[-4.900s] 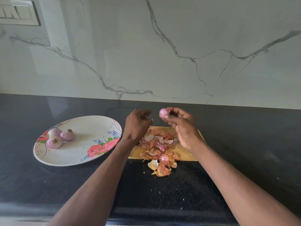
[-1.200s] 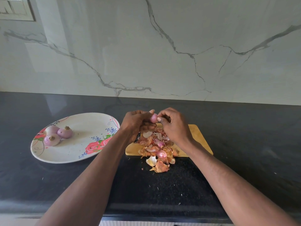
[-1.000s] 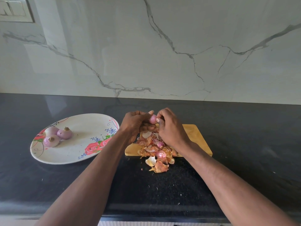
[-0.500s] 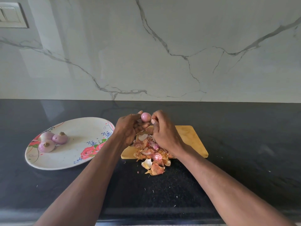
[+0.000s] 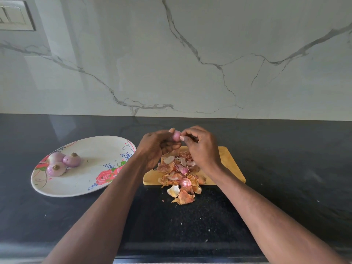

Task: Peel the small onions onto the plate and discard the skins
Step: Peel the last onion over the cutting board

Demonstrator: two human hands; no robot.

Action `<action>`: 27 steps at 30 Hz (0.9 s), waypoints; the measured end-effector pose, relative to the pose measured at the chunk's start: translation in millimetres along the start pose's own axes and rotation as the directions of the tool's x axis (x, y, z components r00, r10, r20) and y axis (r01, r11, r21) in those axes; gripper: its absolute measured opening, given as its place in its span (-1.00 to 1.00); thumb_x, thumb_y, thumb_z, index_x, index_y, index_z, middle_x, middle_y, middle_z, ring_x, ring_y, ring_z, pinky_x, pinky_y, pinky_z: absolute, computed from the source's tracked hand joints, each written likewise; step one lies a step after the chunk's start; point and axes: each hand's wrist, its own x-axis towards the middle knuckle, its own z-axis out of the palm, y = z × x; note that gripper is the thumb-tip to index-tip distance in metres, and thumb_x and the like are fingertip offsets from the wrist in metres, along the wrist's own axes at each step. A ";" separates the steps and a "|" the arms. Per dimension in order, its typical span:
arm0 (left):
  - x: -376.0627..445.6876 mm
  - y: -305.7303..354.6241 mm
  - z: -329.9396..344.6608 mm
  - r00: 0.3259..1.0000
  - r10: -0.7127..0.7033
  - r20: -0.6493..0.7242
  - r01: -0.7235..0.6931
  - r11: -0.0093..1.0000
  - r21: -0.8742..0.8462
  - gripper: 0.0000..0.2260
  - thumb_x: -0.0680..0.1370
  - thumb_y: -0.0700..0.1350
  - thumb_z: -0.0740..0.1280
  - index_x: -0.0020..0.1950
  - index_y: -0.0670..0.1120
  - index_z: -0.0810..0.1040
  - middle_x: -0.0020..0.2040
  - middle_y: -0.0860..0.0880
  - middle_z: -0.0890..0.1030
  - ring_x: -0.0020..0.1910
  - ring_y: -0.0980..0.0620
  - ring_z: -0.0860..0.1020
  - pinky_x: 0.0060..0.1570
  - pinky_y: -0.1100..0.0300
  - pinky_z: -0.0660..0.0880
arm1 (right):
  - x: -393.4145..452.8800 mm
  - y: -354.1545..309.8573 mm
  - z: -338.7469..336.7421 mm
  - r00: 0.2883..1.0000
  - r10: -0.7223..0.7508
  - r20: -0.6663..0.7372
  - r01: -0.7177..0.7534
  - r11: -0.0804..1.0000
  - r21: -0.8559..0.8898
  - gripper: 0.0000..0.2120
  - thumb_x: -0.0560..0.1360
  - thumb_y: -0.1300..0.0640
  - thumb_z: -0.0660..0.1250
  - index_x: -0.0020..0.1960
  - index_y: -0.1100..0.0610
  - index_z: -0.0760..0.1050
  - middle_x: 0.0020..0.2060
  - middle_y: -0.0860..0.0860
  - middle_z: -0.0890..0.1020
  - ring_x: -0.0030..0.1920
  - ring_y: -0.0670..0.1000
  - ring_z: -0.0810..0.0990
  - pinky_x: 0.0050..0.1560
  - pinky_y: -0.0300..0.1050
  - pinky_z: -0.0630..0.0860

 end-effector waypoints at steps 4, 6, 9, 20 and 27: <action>-1.2 1.2 0.0 1.000 0.005 0.016 -0.006 0.999 0.035 -0.86 0.56 -0.25 0.39 0.00 -0.34 0.63 -0.17 -0.26 0.67 -0.30 -0.08 0.67 -0.30 0.22 0.63 | -2.9 1.5 -0.6 0.998 -0.056 0.035 0.057 0.998 -0.019 -0.93 0.49 0.34 0.45 -0.04 0.23 0.66 -0.11 0.01 0.64 -0.11 -0.11 0.58 -0.13 -0.32 0.55; -0.3 0.9 -1.6 1.000 0.006 0.008 -0.007 0.998 0.054 -0.83 0.56 -0.23 0.40 0.02 -0.35 0.62 -0.19 -0.27 0.67 -0.32 -0.08 0.65 -0.33 0.21 0.62 | -3.8 2.5 0.7 0.995 -0.091 0.040 0.092 0.995 -0.033 -0.91 0.49 0.33 0.46 -0.01 0.24 0.65 -0.10 0.02 0.64 -0.10 -0.09 0.58 -0.11 -0.32 0.55; 1.3 -0.3 -3.3 1.000 0.009 -0.007 -0.009 0.998 0.061 -0.84 0.54 -0.25 0.39 0.01 -0.36 0.62 -0.19 -0.28 0.66 -0.34 -0.09 0.64 -0.34 0.21 0.62 | -3.4 3.9 1.4 0.991 -0.117 0.064 0.120 0.992 -0.040 -0.93 0.49 0.32 0.46 -0.03 0.23 0.64 -0.11 0.01 0.63 -0.11 -0.10 0.57 -0.14 -0.35 0.52; 3.2 -4.2 -2.1 0.999 -0.012 -0.045 0.014 0.998 0.059 -0.83 0.56 -0.21 0.41 -0.04 -0.34 0.63 -0.25 -0.25 0.63 -0.38 -0.06 0.61 -0.38 0.21 0.59 | -6.1 4.6 9.8 0.981 -0.090 0.171 0.114 0.985 -0.132 -0.88 0.58 0.36 0.29 -0.09 0.21 0.43 -0.11 0.04 0.49 -0.11 -0.04 0.49 -0.21 -0.25 0.46; 5.5 -4.9 -2.3 0.998 -0.033 -0.054 0.034 0.999 0.014 -0.79 0.59 -0.15 0.38 0.00 -0.32 0.61 -0.25 -0.25 0.64 -0.39 -0.06 0.61 -0.38 0.20 0.60 | -6.6 0.0 4.2 0.991 0.047 0.122 -0.044 0.999 -0.022 -0.86 0.56 0.34 0.34 0.01 0.14 0.44 -0.12 -0.01 0.54 -0.15 -0.16 0.50 -0.18 -0.39 0.45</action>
